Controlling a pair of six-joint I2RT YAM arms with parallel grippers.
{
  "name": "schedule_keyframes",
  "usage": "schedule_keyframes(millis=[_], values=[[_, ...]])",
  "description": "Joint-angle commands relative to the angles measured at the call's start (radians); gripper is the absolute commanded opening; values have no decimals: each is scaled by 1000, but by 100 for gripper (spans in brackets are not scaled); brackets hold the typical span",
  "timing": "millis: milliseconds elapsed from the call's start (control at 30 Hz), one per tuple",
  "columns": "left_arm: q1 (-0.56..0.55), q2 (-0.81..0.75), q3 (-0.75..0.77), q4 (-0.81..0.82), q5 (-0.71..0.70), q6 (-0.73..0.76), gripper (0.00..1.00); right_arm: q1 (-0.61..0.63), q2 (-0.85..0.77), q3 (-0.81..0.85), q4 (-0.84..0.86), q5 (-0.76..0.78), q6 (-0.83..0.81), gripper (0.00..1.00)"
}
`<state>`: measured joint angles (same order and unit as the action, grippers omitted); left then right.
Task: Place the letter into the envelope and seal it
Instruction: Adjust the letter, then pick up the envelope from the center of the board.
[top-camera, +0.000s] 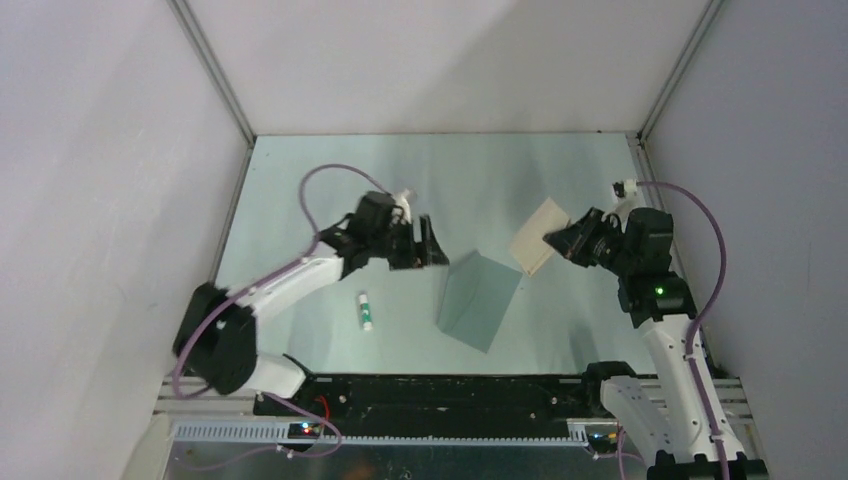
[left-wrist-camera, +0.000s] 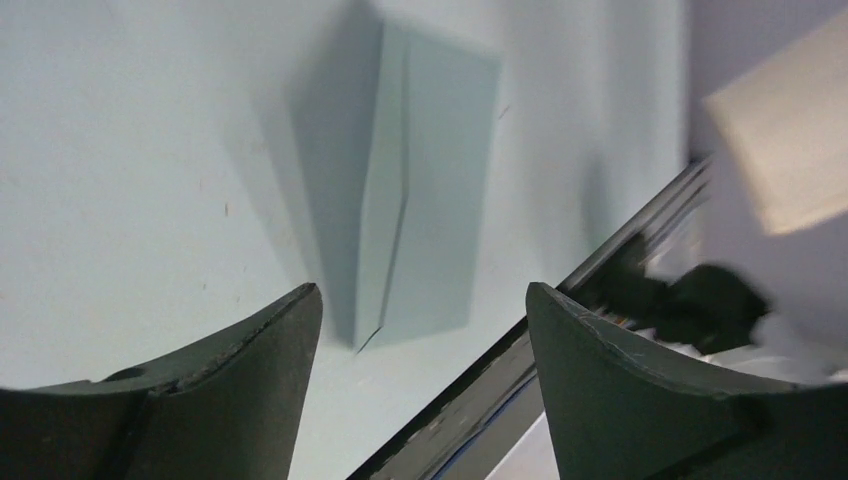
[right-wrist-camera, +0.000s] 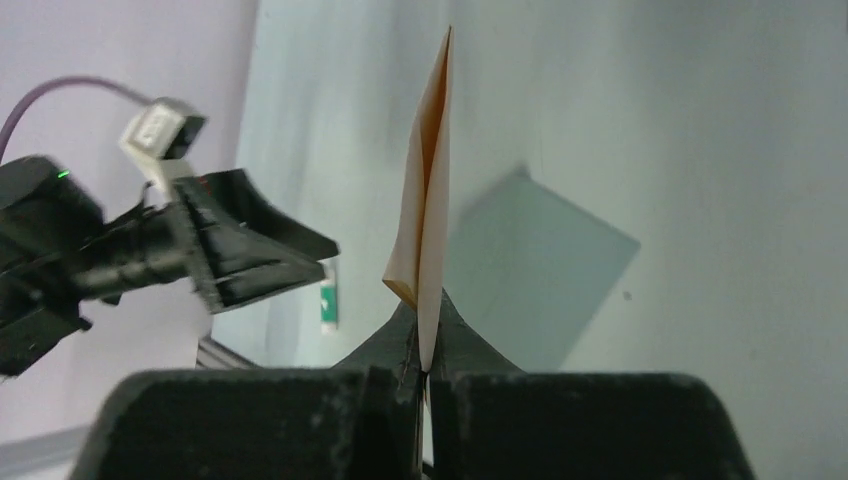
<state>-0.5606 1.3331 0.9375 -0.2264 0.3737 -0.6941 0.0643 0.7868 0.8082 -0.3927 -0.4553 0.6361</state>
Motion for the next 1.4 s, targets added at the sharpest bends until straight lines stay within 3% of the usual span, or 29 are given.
schedule_keyframes(millis=[0,367,533,667,933,1033,1167,1367], values=[[-100,150,78,-151,11,190,79,-28,-33,29,-211,-103,-104,0],[-180,347,158,-74,-49,175,58,-33,-17,30,-297,-192,-149,0],[-187,434,205,-93,-64,181,38,-30,-22,31,-294,-197,-137,0],[-188,469,237,-130,-92,205,34,-20,-26,31,-281,-202,-121,0],[-195,506,248,-138,-89,215,36,-4,-24,30,-256,-205,-101,0],[-201,483,242,-170,-99,220,49,-2,-26,30,-246,-212,-95,0],[-209,329,181,-114,-136,213,64,8,-19,29,-244,-207,-92,0],[-210,221,115,-85,-226,222,79,29,-7,29,-226,-200,-87,0]])
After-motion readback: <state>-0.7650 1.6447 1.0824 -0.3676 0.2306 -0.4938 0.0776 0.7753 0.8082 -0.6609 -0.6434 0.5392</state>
